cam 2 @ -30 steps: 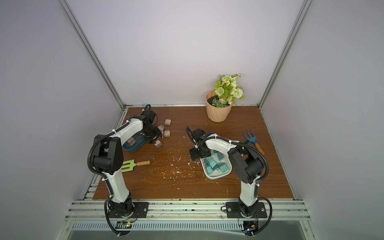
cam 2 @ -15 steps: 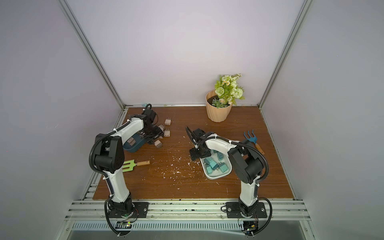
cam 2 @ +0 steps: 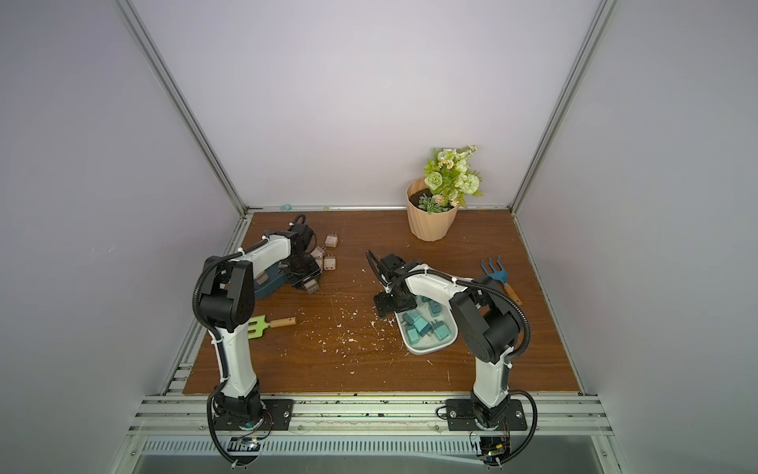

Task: Place the plugs by color into the storage box
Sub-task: Pick up the plug from the center of the board, then place the plug in the storage box.

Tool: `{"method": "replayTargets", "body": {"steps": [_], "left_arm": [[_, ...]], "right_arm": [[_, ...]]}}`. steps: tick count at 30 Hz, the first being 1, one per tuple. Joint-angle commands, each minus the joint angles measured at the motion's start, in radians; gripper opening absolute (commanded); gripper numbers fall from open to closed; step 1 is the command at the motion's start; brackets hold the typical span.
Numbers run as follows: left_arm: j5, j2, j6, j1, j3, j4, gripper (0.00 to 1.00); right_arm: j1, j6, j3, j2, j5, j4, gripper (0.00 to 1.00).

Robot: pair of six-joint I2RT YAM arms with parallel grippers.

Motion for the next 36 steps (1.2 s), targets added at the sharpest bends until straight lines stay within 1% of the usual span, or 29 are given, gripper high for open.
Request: {"method": "replayTargets", "body": {"steps": [1, 5, 7, 8, 11, 17, 20, 23, 28, 31, 34, 36], "left_arm": [[-0.02, 0.014, 0.013, -0.016, -0.004, -0.038, 0.45], [-0.017, -0.023, 0.01, -0.016, -0.041, -0.036, 0.43], [-0.013, -0.047, 0.008, -0.017, -0.04, -0.038, 0.42], [-0.009, -0.059, 0.008, -0.018, -0.038, -0.038, 0.39], [0.007, -0.087, 0.016, -0.017, -0.022, -0.042, 0.39], [0.005, -0.101, 0.033, -0.015, 0.102, -0.096, 0.39], [0.005, -0.104, 0.048, 0.006, 0.151, -0.124, 0.39], [0.004, -0.118, 0.072, 0.065, 0.173, -0.136, 0.39], [-0.016, -0.128, 0.148, 0.224, 0.179, -0.146, 0.39], [-0.018, -0.096, 0.212, 0.302, 0.201, -0.145, 0.4], [-0.041, -0.055, 0.253, 0.345, 0.225, -0.143, 0.4], [-0.052, -0.017, 0.271, 0.355, 0.246, -0.144, 0.4]], "right_arm": [[0.005, -0.01, 0.019, 0.022, 0.018, -0.039, 0.8], [0.004, -0.009, 0.03, 0.028, 0.016, -0.04, 0.8], [0.006, -0.006, 0.032, 0.03, 0.014, -0.038, 0.8], [0.006, -0.003, 0.032, 0.03, 0.014, -0.037, 0.8], [0.005, 0.001, 0.033, 0.032, 0.01, -0.035, 0.8], [0.007, 0.008, 0.035, 0.037, -0.001, -0.03, 0.8], [0.008, 0.007, 0.034, 0.039, -0.003, -0.03, 0.8], [0.01, 0.008, 0.032, 0.039, -0.005, -0.03, 0.8], [0.011, 0.004, 0.03, 0.04, -0.003, -0.03, 0.8], [0.01, 0.002, 0.032, 0.043, -0.007, -0.031, 0.8], [0.012, -0.003, 0.035, 0.048, -0.009, -0.034, 0.8], [0.011, -0.005, 0.039, 0.051, -0.01, -0.035, 0.8]]}}
